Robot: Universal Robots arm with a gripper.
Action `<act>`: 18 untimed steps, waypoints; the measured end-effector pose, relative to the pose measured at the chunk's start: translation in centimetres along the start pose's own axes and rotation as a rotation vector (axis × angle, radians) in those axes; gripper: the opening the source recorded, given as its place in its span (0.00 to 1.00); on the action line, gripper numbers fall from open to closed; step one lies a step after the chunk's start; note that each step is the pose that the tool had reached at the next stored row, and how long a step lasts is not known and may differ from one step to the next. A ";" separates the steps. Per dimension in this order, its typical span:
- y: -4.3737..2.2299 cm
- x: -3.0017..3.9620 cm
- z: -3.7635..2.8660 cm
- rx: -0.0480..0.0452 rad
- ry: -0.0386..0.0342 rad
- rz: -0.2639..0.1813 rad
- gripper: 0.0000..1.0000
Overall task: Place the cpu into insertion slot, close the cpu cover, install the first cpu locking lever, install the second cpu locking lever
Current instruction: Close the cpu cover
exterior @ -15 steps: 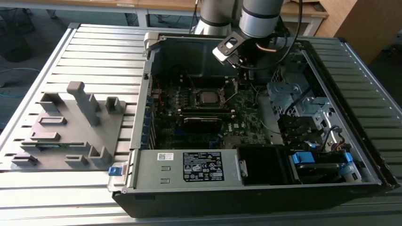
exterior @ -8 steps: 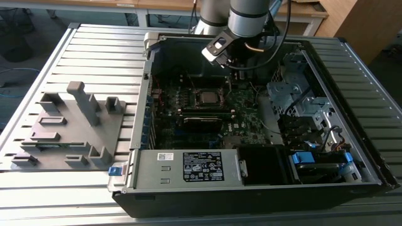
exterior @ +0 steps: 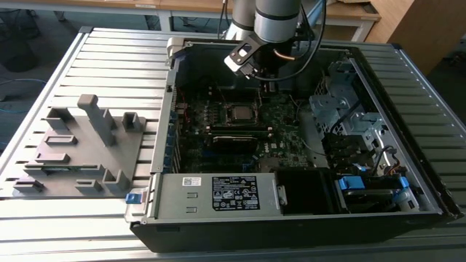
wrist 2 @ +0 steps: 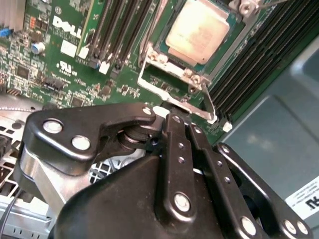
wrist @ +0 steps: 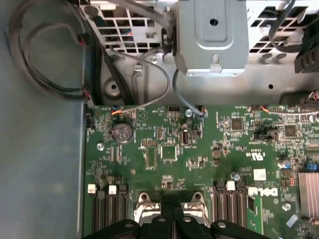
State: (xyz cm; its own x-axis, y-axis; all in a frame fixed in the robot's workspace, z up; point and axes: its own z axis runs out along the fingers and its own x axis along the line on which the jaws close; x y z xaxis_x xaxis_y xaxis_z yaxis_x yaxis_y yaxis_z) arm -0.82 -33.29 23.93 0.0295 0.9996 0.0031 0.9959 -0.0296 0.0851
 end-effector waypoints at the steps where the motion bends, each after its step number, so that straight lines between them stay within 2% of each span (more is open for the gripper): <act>1: -0.10 0.00 0.00 -0.0004 0.0002 0.000 0.10; 8: -1.07 -0.03 -0.03 -0.0014 0.0002 0.000 0.10; 14: -1.09 -0.04 -0.03 0.0001 0.0002 0.000 0.10; 15: -1.09 -0.04 -0.01 0.0084 0.0002 0.000 0.10; 18: -1.09 -0.03 0.05 0.0556 -0.0013 0.000 0.10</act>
State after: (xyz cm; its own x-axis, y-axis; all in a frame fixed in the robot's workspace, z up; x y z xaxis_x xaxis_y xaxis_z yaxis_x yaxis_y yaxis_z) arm -1.90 -33.29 23.78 0.0296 0.9996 0.0017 0.9991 -0.0296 0.0296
